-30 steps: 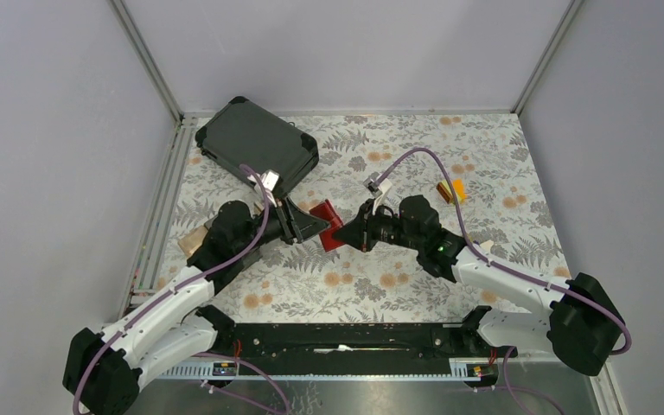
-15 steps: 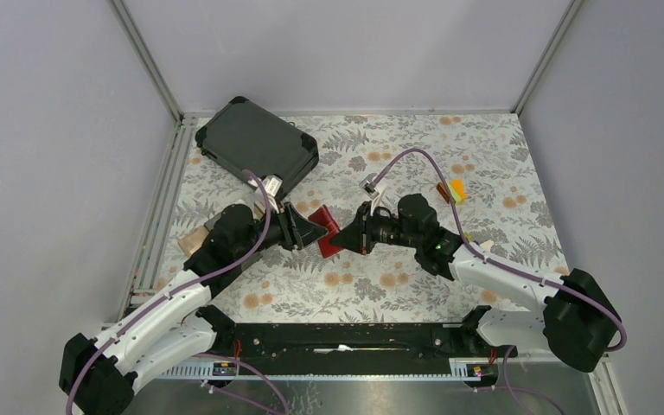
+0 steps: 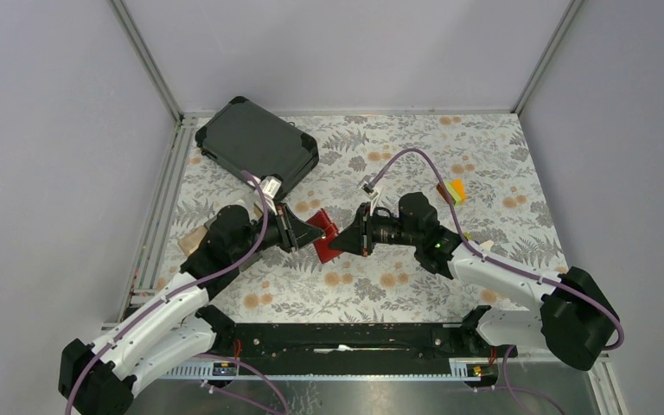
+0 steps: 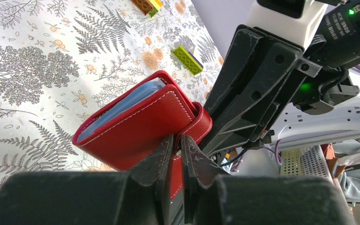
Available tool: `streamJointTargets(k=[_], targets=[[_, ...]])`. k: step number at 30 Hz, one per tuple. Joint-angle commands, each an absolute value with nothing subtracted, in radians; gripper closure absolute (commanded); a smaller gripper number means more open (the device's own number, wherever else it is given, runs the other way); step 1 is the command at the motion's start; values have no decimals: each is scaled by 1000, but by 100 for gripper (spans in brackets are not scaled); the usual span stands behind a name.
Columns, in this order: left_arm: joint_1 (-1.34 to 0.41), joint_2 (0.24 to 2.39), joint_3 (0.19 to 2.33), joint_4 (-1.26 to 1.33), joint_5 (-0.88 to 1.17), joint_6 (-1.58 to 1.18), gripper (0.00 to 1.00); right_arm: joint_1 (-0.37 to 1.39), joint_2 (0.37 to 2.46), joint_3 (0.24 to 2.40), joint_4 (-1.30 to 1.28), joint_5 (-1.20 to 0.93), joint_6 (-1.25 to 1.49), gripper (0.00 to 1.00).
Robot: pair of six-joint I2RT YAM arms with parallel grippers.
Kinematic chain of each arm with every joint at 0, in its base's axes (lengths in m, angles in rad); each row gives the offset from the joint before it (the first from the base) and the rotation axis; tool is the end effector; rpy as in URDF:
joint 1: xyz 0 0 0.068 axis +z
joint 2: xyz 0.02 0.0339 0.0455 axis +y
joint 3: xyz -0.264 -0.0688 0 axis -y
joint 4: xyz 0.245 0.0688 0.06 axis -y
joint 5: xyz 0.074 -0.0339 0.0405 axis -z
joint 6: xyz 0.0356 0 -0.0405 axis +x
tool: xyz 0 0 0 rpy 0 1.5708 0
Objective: Put the credit cards into the card holder
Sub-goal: Open the card holder at the center of the board.
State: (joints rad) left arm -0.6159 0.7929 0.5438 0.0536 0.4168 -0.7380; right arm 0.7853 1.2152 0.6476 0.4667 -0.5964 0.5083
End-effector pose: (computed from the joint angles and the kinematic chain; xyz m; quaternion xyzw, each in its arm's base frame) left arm 0.1480 -0.1224 0.2786 0.0850 0.7626 -0.5136 0.3839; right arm 0.1767 0.2049 0.2694 -0.2930 0.6751 0.5602 0.3801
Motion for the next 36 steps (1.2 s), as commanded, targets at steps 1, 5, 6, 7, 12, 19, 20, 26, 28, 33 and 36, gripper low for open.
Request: streamJointTargets(k=[1, 5, 6, 7, 12, 19, 20, 26, 28, 33, 36], targets=[[-620, 777, 547, 157, 502, -752, 89, 792, 1221, 689, 577, -680, 527, 100], [-620, 788, 528, 207, 569, -780, 92, 789, 1232, 692, 575, -681, 523, 100], [-620, 789, 525, 210, 579, -781, 93, 789, 1235, 693, 574, -679, 523, 100], [-620, 790, 526, 210, 588, -781, 95, 788, 1238, 692, 575, -675, 523, 100], [-620, 784, 533, 181, 578, -772, 100, 787, 1249, 714, 512, -588, 506, 100], [-620, 811, 570, 124, 481, -817, 100, 800, 1311, 795, 337, -372, 438, 100], [-620, 822, 574, 120, 472, -836, 100, 810, 1317, 804, 320, -331, 421, 100], [-620, 848, 575, 139, 416, -889, 100, 838, 1313, 804, 301, -206, 399, 100], [-620, 841, 591, 75, 363, -868, 98, 839, 1289, 784, 322, -221, 392, 100], [-620, 816, 649, -20, 245, -810, 55, 838, 1210, 693, 386, -237, 345, 100], [-618, 803, 665, -17, 203, -815, 37, 837, 1154, 627, 455, -273, 331, 100]])
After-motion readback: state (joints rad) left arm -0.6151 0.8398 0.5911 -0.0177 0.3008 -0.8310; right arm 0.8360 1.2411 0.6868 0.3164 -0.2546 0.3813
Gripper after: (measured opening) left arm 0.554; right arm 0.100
